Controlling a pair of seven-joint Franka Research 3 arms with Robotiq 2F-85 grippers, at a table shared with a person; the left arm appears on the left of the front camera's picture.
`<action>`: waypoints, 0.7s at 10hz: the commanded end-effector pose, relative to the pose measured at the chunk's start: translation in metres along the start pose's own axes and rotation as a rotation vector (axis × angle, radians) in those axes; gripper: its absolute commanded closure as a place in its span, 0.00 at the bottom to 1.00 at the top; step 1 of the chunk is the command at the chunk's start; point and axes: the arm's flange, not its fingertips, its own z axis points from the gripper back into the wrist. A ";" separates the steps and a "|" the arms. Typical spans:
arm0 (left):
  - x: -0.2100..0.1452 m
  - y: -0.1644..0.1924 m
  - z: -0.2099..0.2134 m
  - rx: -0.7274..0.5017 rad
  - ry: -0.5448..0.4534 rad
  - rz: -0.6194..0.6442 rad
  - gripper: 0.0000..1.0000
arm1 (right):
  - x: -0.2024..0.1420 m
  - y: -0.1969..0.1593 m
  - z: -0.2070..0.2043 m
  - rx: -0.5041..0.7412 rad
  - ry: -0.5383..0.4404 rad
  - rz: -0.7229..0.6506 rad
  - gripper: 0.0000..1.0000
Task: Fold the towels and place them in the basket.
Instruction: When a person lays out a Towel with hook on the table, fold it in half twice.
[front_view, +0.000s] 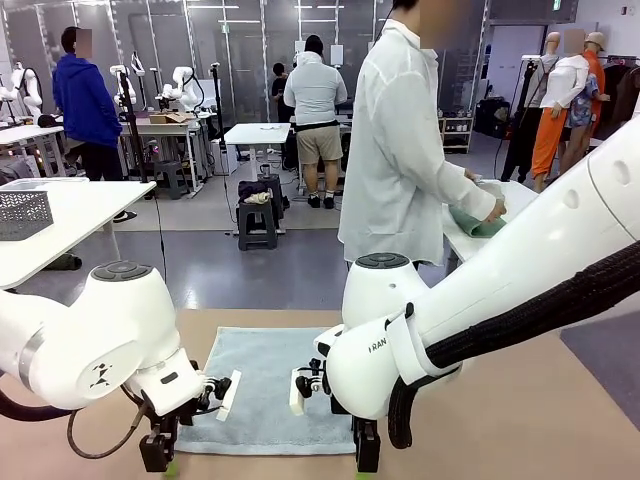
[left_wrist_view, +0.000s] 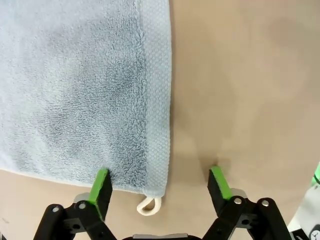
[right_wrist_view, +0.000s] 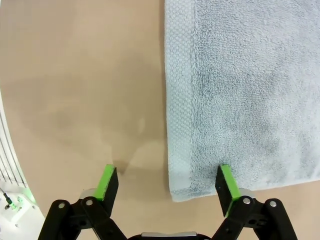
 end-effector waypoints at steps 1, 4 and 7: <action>-0.004 0.000 -0.003 0.020 -0.026 0.016 0.19 | 0.001 -0.003 -0.003 -0.019 -0.007 -0.024 0.20; -0.004 0.001 0.001 0.020 -0.032 0.016 0.19 | 0.002 -0.004 0.000 -0.022 -0.003 -0.025 0.20; -0.002 0.006 0.005 0.018 -0.008 0.015 0.38 | 0.000 -0.006 0.001 -0.007 -0.008 -0.025 0.40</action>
